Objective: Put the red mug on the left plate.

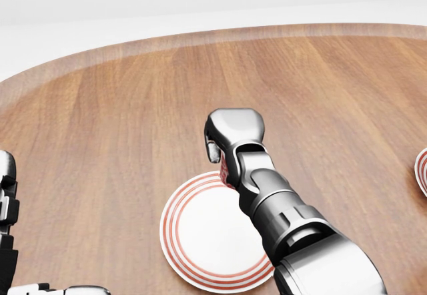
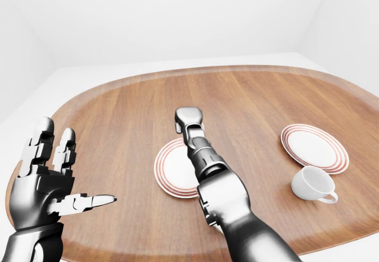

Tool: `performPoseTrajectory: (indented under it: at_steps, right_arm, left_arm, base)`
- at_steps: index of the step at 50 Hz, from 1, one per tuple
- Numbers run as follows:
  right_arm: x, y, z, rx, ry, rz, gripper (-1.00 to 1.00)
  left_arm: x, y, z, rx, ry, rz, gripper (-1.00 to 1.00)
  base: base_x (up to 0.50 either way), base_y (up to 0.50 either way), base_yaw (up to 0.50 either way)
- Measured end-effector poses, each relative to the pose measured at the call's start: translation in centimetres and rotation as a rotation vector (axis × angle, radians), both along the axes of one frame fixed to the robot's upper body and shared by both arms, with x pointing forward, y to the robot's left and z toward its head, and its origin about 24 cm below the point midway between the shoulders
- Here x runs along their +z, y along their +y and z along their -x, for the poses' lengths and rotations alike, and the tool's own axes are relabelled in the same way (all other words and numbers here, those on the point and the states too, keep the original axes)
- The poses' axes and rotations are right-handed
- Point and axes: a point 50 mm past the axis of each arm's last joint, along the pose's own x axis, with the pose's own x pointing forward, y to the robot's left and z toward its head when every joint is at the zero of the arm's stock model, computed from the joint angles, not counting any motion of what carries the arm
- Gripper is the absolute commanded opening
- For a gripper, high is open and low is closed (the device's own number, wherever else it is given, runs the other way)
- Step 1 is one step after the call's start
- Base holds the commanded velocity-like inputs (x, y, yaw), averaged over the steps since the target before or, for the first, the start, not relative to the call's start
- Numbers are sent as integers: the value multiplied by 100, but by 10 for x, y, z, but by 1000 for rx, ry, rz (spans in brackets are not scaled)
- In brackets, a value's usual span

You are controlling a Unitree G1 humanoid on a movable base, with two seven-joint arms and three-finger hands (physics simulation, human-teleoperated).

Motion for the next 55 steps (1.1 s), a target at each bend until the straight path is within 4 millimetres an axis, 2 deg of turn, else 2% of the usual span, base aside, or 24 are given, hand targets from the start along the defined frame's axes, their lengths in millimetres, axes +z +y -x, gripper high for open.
performPoseTrajectory:
  at_steps: [28, 55]
  right_arm:
    - [-46, 0, 23, -9, 83, 6, -100]
    - [-63, 13, 36, 24, 135, 5, -100]
  left_arm:
    - [-2, 2, -1, 2, 6, 4, 100]
    - [-6, 6, -3, 6, 22, 14, 100]
  base:
    - [0, 0, 0]
    - [0, 0, 0]
